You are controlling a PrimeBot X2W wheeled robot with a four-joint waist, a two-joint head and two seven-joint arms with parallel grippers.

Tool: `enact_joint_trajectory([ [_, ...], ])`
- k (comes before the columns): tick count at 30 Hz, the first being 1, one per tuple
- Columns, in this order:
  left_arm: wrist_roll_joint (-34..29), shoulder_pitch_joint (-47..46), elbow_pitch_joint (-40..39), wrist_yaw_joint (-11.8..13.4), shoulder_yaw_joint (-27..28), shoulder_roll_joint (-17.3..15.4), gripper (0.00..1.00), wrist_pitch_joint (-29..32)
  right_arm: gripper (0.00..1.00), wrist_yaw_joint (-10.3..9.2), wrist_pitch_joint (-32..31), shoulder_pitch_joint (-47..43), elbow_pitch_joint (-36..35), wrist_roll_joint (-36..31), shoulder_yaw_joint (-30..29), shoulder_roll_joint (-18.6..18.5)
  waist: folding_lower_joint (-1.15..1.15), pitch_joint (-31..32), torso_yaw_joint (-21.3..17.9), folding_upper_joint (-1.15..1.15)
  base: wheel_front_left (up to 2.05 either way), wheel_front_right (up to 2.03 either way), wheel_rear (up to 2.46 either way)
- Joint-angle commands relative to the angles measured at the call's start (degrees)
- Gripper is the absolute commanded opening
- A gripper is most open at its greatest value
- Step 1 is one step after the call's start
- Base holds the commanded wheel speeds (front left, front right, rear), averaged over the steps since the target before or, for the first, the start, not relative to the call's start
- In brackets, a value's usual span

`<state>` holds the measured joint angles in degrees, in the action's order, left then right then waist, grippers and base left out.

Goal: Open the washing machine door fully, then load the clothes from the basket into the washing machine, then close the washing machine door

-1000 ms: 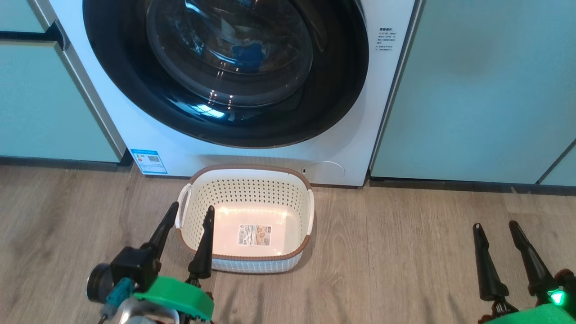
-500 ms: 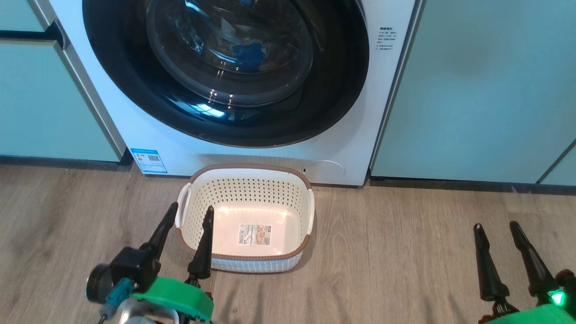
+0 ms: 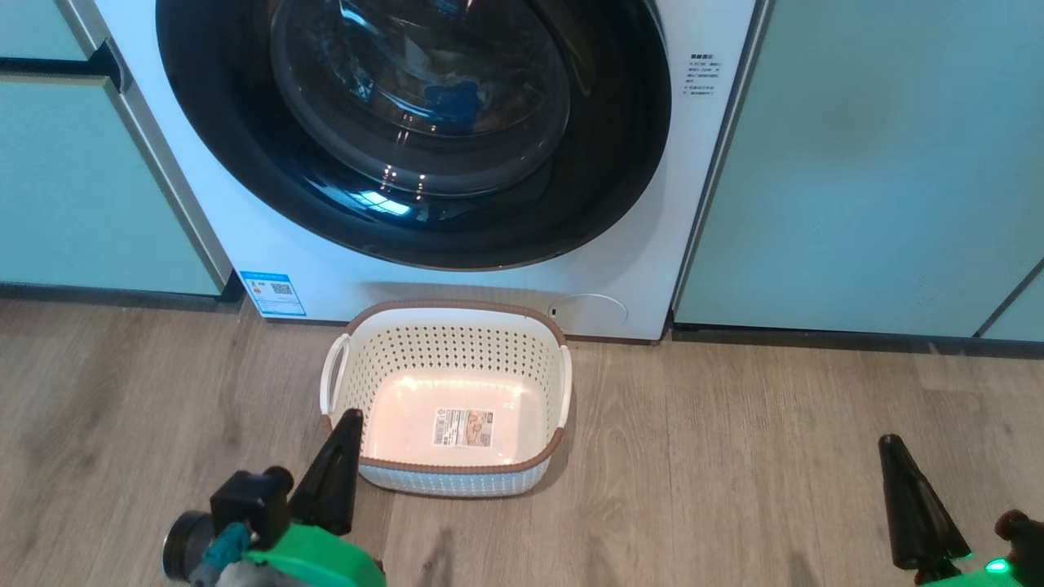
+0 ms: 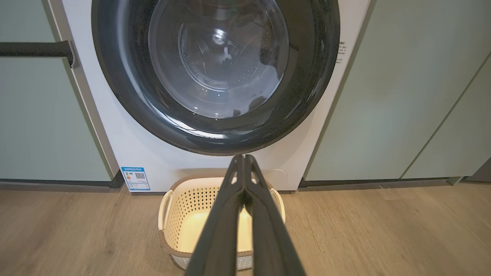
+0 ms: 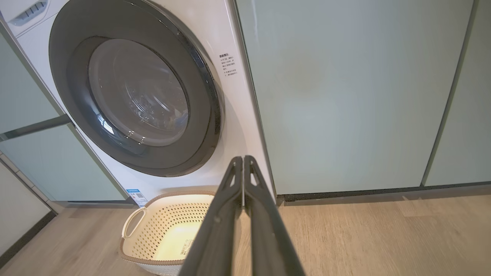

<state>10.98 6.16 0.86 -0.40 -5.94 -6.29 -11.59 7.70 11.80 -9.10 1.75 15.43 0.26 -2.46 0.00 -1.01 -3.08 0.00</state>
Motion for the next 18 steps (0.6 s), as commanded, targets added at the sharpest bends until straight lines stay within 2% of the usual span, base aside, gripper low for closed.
enact_joint_trajectory([
  [1, 2.1, -2.0, -1.7, -0.3, 0.6, -0.4, 0.0, 0.3, 0.0, -0.01, -0.5, 1.8, -1.5, 2.1, -0.2, -0.4, 0.0, 0.0, 0.1, 0.0, 0.0, 0.0, 0.0],
  [18, 14.0, -3.6, 0.8, -1.3, 1.7, -0.3, 0.0, 2.4, 0.0, -0.04, -2.4, 3.9, 0.6, 13.6, -0.2, -1.1, 0.0, 0.1, 0.5, 0.0, 0.0, 0.0, 0.0],
])
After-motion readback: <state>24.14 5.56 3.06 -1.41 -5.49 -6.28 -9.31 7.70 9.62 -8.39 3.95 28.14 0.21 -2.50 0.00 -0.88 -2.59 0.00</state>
